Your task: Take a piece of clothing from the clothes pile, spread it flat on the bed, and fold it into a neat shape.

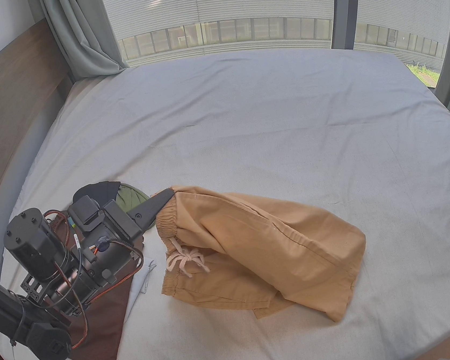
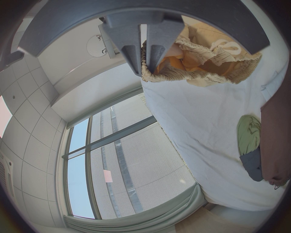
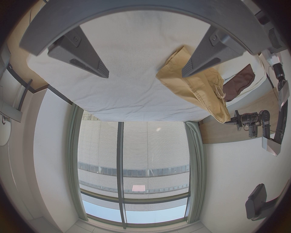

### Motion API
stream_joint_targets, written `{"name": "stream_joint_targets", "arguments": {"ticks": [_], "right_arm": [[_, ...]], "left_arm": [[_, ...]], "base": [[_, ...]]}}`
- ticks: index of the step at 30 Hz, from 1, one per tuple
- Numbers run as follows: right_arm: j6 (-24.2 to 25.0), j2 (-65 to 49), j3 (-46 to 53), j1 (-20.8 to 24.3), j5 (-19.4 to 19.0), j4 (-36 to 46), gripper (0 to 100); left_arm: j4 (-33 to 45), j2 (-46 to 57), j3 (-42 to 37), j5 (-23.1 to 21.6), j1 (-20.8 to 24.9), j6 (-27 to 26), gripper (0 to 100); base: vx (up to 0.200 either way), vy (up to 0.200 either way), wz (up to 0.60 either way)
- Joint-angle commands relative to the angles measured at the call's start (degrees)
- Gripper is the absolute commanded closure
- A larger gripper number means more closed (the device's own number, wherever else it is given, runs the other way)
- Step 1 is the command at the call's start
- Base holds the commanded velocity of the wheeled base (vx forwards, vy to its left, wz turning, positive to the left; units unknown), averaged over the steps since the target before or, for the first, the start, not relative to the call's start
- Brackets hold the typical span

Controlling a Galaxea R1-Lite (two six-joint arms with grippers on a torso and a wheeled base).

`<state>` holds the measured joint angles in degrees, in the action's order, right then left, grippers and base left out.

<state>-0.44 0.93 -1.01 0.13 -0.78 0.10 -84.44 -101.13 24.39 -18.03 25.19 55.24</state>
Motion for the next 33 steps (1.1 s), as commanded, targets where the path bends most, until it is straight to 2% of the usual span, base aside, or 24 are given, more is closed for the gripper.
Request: {"name": "stream_joint_targets", "arguments": {"ticks": [1,5,13,33], "right_arm": [[-0.2,-0.9,1.0,0.0,-0.1,0.0,0],[-0.2,-0.9,1.0,0.1,-0.1,0.1,0],[-0.3,-0.9,1.0,0.1,-0.2,0.1,0],[-0.4,-0.9,1.0,0.1,-0.3,0.1,0]], "left_arm": [[-3.9,-3.4,-2.8,0.0,-1.7,-0.1,100],[-4.4,-6.0,-2.0,0.1,-3.5,-2.3,100],[-4.4,-9.6,-1.2,0.2,-3.5,-7.0,100],[-4.4,-12.4,0.0,1.7,-5.0,-7.1,100]], "base": [[0.000,0.000,0.00],[0.000,0.000,0.00],[0.000,0.000,0.00],[0.000,0.000,0.00]]}}
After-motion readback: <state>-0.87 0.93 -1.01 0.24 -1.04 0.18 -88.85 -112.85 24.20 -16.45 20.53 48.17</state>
